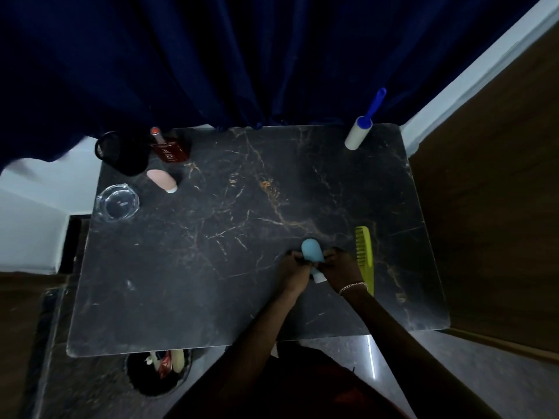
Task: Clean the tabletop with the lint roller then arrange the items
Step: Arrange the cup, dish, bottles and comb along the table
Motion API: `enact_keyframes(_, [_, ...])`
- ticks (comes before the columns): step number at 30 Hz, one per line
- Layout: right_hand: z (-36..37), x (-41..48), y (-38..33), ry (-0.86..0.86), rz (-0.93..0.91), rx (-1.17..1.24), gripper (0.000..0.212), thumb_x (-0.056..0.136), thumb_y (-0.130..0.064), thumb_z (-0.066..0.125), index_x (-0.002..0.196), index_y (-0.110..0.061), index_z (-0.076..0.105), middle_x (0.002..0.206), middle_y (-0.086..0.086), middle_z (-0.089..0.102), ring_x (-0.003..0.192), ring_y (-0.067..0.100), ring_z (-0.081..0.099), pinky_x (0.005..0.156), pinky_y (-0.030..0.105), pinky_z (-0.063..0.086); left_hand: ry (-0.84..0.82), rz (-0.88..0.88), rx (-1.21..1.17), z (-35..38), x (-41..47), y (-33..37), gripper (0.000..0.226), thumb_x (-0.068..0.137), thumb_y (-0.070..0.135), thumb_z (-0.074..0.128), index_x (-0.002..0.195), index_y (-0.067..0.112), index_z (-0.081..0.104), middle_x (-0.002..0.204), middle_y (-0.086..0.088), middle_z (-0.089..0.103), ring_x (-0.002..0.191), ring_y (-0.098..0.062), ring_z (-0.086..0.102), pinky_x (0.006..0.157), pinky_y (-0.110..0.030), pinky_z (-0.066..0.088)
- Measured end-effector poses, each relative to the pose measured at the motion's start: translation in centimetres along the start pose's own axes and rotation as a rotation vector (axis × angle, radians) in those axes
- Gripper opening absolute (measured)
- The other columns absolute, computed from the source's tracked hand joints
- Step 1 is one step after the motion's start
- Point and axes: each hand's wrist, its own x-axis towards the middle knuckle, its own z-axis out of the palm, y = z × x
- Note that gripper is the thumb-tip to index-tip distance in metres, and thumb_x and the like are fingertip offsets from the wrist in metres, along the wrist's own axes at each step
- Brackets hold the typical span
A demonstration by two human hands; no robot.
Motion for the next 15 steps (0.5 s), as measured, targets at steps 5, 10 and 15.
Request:
enact_keyframes(5, [1.6,0.7,-4.9,-0.031,-0.048,0.057,0.027,0.078,-0.023,0.078,0.102,-0.013,0.070,0.102,0.005,0.075,0.095,0.024,0.070,0.082,0.033,0.054,0.100,0.019,-0.064,-4.6,1.2,0.6,0.022,0.095,0.010,0.066,0.116,0.006,0.069,0.114,-0.013,0.075,0.105,-0.028,0.073,0.095,-0.049,0.060])
enact_keyframes(10, [4.2,1.8,-11.1,-0.087,-0.081,0.127,0.029,0.077,-0.020,0.078,0.104,-0.013,0.069,0.100,0.000,0.074,0.092,0.017,0.069,0.071,0.020,0.047,0.188,0.052,-0.091,-10.6,2.6,0.9,0.023,0.095,0.011,0.067,0.117,0.009,0.067,0.113,-0.014,0.075,0.102,-0.031,0.073,0.080,-0.036,0.059])
enact_keyframes(15, [7.2,3.1,-17.7,-0.095,-0.173,0.128,0.030,0.073,-0.026,0.080,0.099,-0.014,0.069,0.092,0.000,0.076,0.079,0.014,0.068,0.056,0.012,0.043,0.291,0.069,-0.129,-17.3,4.1,1.4,0.025,0.090,0.012,0.074,0.113,0.009,0.067,0.111,-0.018,0.075,0.103,-0.040,0.073,0.077,-0.038,0.057])
